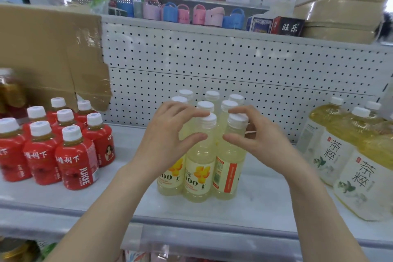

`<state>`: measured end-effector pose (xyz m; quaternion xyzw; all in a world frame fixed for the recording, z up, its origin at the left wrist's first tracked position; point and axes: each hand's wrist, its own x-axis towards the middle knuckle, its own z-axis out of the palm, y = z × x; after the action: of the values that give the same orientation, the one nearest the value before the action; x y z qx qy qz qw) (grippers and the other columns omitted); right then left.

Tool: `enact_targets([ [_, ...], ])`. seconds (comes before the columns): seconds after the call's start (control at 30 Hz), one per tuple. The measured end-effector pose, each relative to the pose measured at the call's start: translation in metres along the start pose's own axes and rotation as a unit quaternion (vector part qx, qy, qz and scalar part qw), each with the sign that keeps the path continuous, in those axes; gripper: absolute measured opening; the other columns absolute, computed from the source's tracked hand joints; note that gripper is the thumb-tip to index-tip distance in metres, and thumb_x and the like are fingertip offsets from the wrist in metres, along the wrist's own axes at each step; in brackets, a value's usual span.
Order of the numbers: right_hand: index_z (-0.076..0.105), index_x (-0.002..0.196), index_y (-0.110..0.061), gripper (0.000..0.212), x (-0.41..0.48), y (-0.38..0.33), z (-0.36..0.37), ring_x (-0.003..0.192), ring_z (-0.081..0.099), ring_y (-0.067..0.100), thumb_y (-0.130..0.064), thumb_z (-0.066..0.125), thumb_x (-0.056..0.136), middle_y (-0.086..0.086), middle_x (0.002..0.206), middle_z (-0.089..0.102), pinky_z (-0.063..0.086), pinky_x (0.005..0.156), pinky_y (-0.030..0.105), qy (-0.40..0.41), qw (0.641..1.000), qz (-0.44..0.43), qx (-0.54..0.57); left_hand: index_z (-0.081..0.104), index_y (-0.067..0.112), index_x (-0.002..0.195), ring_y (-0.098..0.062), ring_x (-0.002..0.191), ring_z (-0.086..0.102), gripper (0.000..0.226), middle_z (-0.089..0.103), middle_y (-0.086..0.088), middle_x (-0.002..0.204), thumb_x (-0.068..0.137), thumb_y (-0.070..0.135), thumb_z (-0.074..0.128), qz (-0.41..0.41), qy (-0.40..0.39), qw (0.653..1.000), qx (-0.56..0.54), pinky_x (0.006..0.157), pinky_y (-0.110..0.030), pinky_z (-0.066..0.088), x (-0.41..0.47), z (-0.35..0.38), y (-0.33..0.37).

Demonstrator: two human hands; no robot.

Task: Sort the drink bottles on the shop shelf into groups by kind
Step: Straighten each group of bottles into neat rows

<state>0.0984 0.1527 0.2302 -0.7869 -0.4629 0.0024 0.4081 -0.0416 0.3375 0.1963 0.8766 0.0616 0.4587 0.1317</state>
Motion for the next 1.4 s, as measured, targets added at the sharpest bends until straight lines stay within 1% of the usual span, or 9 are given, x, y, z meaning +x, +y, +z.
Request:
enact_targets([
  [0.17, 0.068, 0.113, -0.032, 0.017, 0.058, -0.01, -0.023, 0.095, 0.062, 0.001, -0.035, 0.059, 0.099, -0.018, 0.1, 0.067, 0.048, 0.079, 0.02, 0.094, 0.994, -0.025, -0.041, 0.064, 0.037, 0.121, -0.015, 0.117, 0.048, 0.044, 0.061, 0.018, 0.115, 0.082, 0.056, 0.063, 0.022, 0.01, 1.0, 0.011, 0.102, -0.028, 0.037, -0.002, 0.003, -0.002],
  [0.33, 0.052, 0.143, -0.03, 0.048, 0.144, -0.017, -0.01, 0.118, 0.059, 0.02, -0.039, 0.062, 0.097, -0.001, 0.128, 0.064, 0.049, 0.096, 0.035, -0.127, 0.962, 0.004, -0.24, 0.062, 0.035, 0.124, -0.019, 0.115, 0.049, 0.05, 0.061, 0.013, 0.114, 0.08, 0.058, 0.067, 0.048, 0.03, 0.998, 0.035, 0.101, -0.027, 0.037, -0.004, 0.009, -0.006],
  [0.43, 0.053, 0.142, -0.031, 0.053, 0.17, -0.02, 0.0, 0.108, 0.059, 0.019, -0.044, 0.067, 0.093, 0.0, 0.124, 0.062, 0.047, 0.086, 0.031, -0.191, 0.943, 0.018, -0.274, 0.062, 0.033, 0.125, -0.02, 0.115, 0.049, 0.053, 0.062, 0.01, 0.113, 0.079, 0.058, 0.068, 0.058, 0.031, 0.997, 0.041, 0.102, -0.033, 0.04, -0.003, 0.008, -0.007],
  [0.6, 0.062, 0.126, -0.025, 0.044, 0.178, -0.02, 0.012, 0.082, 0.07, 0.007, -0.043, 0.074, 0.088, -0.005, 0.095, 0.072, 0.049, 0.074, 0.03, -0.173, 0.955, -0.006, -0.239, 0.063, 0.03, 0.126, -0.022, 0.114, 0.049, 0.053, 0.062, 0.007, 0.112, 0.08, 0.055, 0.07, 0.068, 0.03, 0.996, 0.042, 0.102, -0.033, 0.039, -0.003, 0.008, -0.008],
  [0.8, 0.062, 0.131, -0.028, 0.049, 0.166, -0.013, 0.003, 0.105, 0.065, 0.016, -0.054, 0.067, 0.09, -0.002, 0.121, 0.068, 0.048, 0.086, 0.032, -0.134, 0.976, 0.006, -0.173, 0.061, 0.031, 0.126, -0.022, 0.116, 0.048, 0.052, 0.061, 0.008, 0.112, 0.082, 0.056, 0.066, 0.066, 0.034, 0.996, 0.044, 0.104, -0.028, 0.035, -0.005, 0.01, -0.009],
  [0.93, 0.061, 0.134, -0.023, 0.044, 0.149, 0.003, -0.022, 0.098, 0.06, 0.021, -0.046, 0.061, 0.096, 0.003, 0.123, 0.062, 0.049, 0.078, 0.031, -0.055, 0.969, 0.094, -0.22, 0.061, 0.03, 0.127, -0.023, 0.116, 0.048, 0.052, 0.062, 0.007, 0.113, 0.082, 0.056, 0.066, 0.064, 0.029, 0.997, 0.04, 0.103, -0.031, 0.038, -0.005, 0.011, -0.009],
  [1.03, 0.063, 0.121, -0.024, 0.027, 0.142, 0.012, -0.024, 0.081, 0.07, 0.017, -0.039, 0.056, 0.101, -0.002, 0.108, 0.067, 0.049, 0.048, 0.01, -0.108, 0.969, 0.157, -0.159, 0.061, 0.031, 0.127, -0.024, 0.116, 0.048, 0.053, 0.062, 0.007, 0.113, 0.082, 0.057, 0.066, 0.058, 0.025, 0.997, 0.041, 0.102, -0.031, 0.037, -0.005, 0.01, -0.009],
  [1.1, 0.063, 0.118, -0.028, 0.022, 0.141, 0.01, -0.019, 0.066, 0.068, 0.009, -0.04, 0.056, 0.101, -0.006, 0.101, 0.068, 0.04, 0.037, 0.011, -0.095, 0.976, 0.148, -0.127, 0.062, 0.03, 0.127, -0.024, 0.116, 0.048, 0.053, 0.062, 0.007, 0.112, 0.081, 0.057, 0.065, 0.058, 0.024, 0.997, 0.044, 0.102, -0.028, 0.035, -0.005, 0.009, -0.008],
  [1.4, 0.062, 0.121, -0.024, 0.035, 0.112, 0.015, -0.014, 0.085, 0.068, 0.016, -0.051, 0.053, 0.099, 0.001, 0.109, 0.068, 0.056, 0.068, 0.026, 0.008, 0.993, 0.117, -0.015, 0.059, 0.032, 0.128, -0.021, 0.115, 0.045, 0.054, 0.062, 0.008, 0.112, 0.081, 0.059, 0.063, 0.056, 0.016, 0.997, 0.047, 0.099, -0.027, 0.035, -0.005, 0.01, -0.009],
])
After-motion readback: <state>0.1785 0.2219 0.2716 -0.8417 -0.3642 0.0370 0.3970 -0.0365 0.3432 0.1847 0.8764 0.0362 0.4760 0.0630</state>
